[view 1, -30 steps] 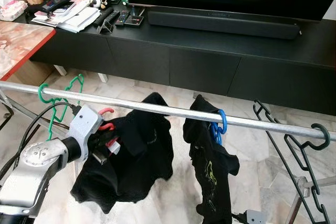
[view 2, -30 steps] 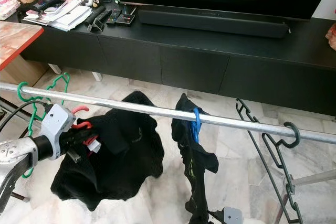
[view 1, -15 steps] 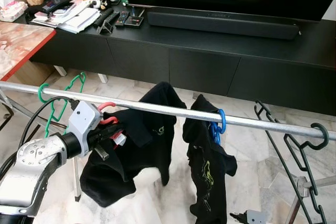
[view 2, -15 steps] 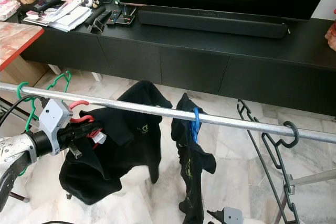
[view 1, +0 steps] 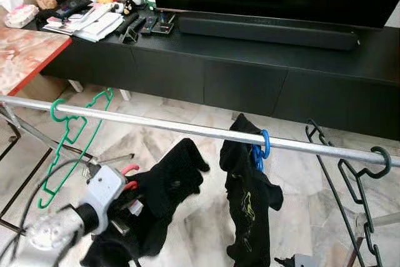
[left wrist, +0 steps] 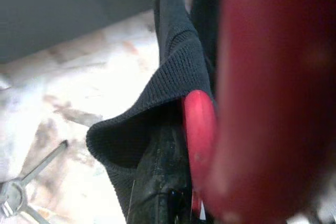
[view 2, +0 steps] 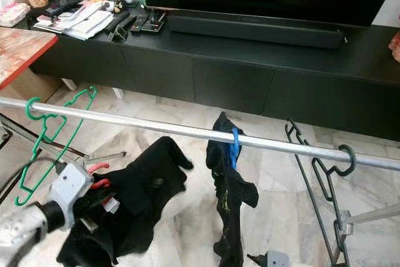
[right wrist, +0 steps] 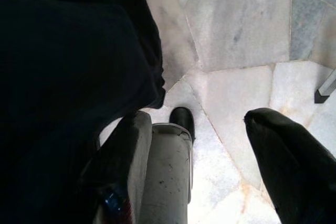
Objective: Hang hanger
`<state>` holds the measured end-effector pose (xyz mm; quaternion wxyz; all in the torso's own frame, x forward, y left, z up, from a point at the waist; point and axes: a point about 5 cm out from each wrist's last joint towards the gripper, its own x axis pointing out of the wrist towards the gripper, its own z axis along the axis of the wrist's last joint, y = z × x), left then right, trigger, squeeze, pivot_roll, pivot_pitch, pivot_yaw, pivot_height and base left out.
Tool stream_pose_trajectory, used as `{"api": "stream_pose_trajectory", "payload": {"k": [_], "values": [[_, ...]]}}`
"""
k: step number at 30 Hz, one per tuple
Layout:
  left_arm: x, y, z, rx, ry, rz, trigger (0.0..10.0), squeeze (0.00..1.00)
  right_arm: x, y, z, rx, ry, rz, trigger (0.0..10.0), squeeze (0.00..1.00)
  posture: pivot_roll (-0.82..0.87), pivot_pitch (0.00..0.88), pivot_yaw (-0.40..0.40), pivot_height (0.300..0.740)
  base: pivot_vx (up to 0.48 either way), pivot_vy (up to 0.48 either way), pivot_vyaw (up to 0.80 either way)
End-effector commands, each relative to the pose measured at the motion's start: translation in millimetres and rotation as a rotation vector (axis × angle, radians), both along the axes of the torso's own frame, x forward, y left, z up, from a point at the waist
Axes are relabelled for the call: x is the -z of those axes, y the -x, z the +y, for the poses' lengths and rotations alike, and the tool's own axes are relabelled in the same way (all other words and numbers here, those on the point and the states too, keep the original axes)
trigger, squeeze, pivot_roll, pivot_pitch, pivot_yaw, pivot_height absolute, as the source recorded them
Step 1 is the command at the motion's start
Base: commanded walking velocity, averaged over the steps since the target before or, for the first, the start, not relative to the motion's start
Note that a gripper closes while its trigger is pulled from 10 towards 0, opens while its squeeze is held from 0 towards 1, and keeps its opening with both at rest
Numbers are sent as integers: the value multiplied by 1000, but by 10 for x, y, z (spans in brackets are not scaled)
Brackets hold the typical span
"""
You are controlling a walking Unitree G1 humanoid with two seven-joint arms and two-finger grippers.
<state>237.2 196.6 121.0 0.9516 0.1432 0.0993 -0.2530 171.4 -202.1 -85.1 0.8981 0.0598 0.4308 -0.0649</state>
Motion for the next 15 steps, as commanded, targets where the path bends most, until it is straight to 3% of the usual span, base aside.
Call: {"api": "stream_pose_trajectory", "payload": {"k": [1, 4, 6, 7, 15], "values": [[-9, 11, 20, -110, 4, -80, 10000, 0, 37, 78, 20, 0, -4, 20, 10000, 0, 34, 165, 79, 740, 0, 0, 0], [76, 26, 14, -173, 27, -76, 10000, 0, 38, 80, 22, -1, -4, 21, 10000, 0, 32, 158, 82, 740, 0, 0, 0], [397, 90, 22, -369, 32, -34, 10000, 0, 42, 91, 19, 1, -4, 23, 10000, 0, 3, 146, 77, 740, 0, 0, 0], [442, 99, 23, -401, 33, -26, 10000, 0, 43, 94, 14, 3, -4, 24, 10000, 0, 6, 138, 73, 740, 0, 0, 0], [558, 83, 4, -461, 58, 2, 10000, 0, 49, 116, -18, 13, 8, 37, 10000, 0, 8, 116, 63, 740, 0, 34, 0]]}}
